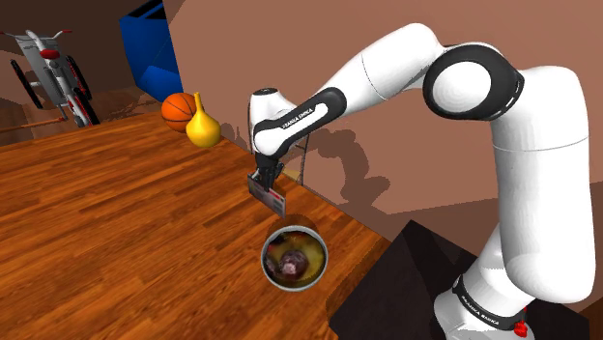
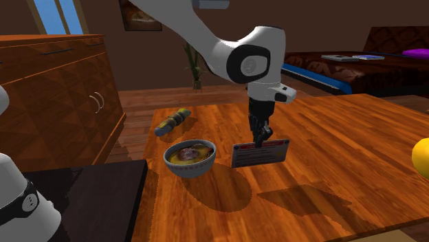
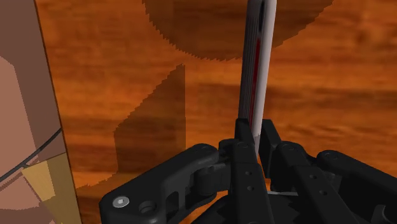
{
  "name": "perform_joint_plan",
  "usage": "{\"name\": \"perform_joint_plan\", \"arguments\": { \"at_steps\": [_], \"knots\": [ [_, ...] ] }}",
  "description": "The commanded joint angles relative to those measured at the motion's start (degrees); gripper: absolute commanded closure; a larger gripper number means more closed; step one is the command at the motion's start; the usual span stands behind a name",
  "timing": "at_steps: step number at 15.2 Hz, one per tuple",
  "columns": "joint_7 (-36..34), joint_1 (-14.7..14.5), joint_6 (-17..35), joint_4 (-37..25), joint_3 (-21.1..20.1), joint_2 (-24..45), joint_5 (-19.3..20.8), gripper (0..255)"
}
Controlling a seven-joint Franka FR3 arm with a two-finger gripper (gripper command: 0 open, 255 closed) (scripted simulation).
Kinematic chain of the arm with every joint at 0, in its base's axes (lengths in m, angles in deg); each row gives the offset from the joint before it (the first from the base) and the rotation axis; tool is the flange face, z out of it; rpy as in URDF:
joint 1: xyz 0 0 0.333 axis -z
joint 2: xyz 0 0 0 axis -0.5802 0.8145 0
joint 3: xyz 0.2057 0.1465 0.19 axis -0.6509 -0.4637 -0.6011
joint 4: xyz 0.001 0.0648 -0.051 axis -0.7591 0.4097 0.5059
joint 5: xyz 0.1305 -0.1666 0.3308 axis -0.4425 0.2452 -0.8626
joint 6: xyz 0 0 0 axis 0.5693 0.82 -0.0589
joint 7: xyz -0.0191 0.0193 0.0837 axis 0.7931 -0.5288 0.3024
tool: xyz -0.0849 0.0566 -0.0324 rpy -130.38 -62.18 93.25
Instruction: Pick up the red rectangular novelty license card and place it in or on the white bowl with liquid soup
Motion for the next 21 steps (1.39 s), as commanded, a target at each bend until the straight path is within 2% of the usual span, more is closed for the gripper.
{"name": "perform_joint_plan", "arguments": {
  "at_steps": [1,19,21],
  "knots": [
    [0.1,0.0,-1.1,-0.2,-0.1,-0.9,-0.1,255],
    [0.9,0.4,-12.0,-4.8,-0.6,-7.2,-1.3,255],
    [0.0,0.0,-10.7,0.7,-1.1,-11.5,-1.6,255]
  ]
}}
